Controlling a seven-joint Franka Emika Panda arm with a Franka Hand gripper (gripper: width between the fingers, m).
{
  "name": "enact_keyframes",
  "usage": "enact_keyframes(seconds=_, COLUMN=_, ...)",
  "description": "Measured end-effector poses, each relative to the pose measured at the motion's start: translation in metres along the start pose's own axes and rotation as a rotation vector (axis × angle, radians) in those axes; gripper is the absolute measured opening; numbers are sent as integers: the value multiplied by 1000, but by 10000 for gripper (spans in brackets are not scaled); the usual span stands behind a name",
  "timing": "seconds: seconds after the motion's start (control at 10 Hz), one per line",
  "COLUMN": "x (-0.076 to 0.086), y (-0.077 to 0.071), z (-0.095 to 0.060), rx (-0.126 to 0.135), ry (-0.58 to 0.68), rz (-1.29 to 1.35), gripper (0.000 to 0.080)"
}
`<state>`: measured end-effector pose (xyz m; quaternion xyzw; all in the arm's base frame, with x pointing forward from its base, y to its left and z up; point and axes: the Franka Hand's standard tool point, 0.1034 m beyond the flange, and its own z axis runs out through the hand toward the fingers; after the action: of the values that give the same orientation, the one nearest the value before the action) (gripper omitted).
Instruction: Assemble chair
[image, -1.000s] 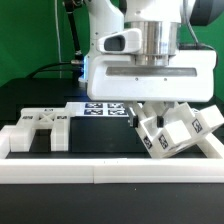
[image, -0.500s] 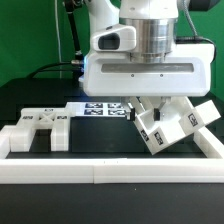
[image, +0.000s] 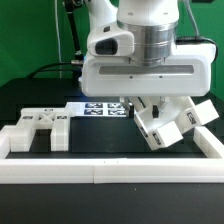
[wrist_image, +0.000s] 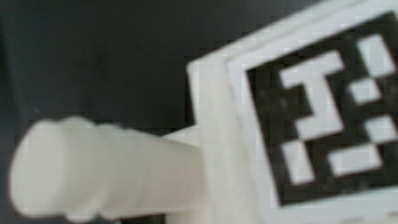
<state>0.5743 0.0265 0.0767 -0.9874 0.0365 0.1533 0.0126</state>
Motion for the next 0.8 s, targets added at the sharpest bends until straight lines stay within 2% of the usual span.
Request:
enact_keyframes(seconds=0.1, x=1, y=3, z=-3, rx=-9, ry=-42, rz=6, gripper=309)
enact_keyframes(seconds=0.3, x=3, y=6, z=-9, rx=-9, ry=-27, rz=13, gripper=307)
enact_keyframes(seconds=0.5, x=2, y=10, z=-7, rx=-27, ry=-24, rz=10, gripper=306)
enact_keyframes(seconds=0.6, x=2, y=11, z=-7, rx=-26, ry=-24, rz=11, gripper=408)
enact_keyframes(seconds=0.7, x=2, y=11, z=-7, rx=-26, ry=-24, rz=11, gripper=408)
enact_keyframes(seconds=0.8, x=2, y=11, z=-7, rx=-26, ry=-24, rz=12, gripper=546)
